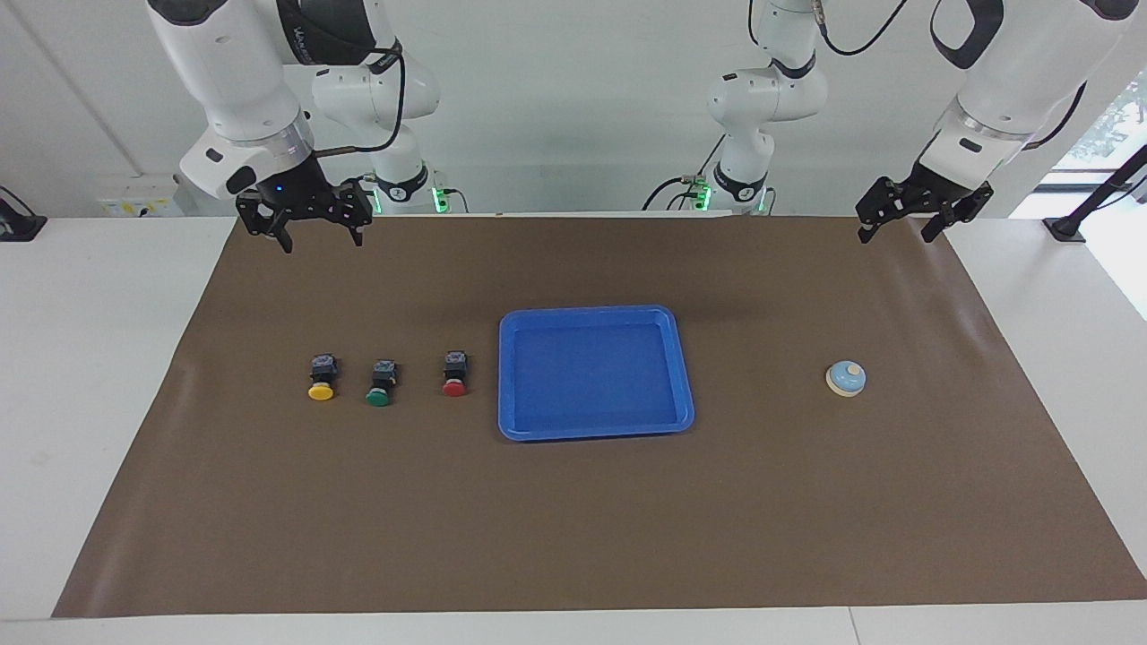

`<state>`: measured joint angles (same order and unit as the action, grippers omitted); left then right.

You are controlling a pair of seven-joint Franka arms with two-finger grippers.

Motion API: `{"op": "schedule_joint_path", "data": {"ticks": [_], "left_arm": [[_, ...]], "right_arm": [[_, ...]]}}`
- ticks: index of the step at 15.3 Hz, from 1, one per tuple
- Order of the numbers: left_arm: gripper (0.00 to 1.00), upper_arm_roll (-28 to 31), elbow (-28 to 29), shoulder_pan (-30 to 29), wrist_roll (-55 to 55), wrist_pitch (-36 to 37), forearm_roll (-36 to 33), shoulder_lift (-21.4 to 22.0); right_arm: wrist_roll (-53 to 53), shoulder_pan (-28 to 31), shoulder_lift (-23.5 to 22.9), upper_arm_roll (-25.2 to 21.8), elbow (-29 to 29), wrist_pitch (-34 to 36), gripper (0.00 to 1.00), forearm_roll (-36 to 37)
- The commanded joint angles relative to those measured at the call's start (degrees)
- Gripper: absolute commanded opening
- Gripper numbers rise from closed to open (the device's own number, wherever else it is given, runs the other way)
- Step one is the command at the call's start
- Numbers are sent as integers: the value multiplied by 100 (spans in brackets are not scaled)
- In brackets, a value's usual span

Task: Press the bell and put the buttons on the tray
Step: 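Move the left gripper toward the top of the bell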

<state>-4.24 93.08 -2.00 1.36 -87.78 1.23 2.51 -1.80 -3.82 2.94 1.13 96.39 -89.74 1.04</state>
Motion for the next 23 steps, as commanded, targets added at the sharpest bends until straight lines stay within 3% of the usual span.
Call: {"op": "schedule_joint_path", "data": {"ticks": [1, 12, 16, 17, 20, 23], "left_arm": [[100, 20, -53, -2, -13, 33, 88, 13], [100, 29, -9, -20, -4, 16, 88, 48], [100, 29, 139, -20, 75, -352, 88, 66], [80, 29, 184, -20, 58, -528, 88, 83], [0, 37, 219, -72, -135, -512, 88, 92], [0, 29, 526, -187, -565, -818, 88, 206]], "right_arm": [[39, 83, 49, 54, 3, 97, 100, -95], [39, 83, 57, 54, 3, 97, 100, -104], [39, 83, 57, 54, 12, 97, 100, -95], [39, 83, 57, 54, 12, 97, 100, -95], [39, 83, 57, 54, 12, 97, 100, -104], [39, 83, 49, 54, 3, 97, 100, -95]]}}
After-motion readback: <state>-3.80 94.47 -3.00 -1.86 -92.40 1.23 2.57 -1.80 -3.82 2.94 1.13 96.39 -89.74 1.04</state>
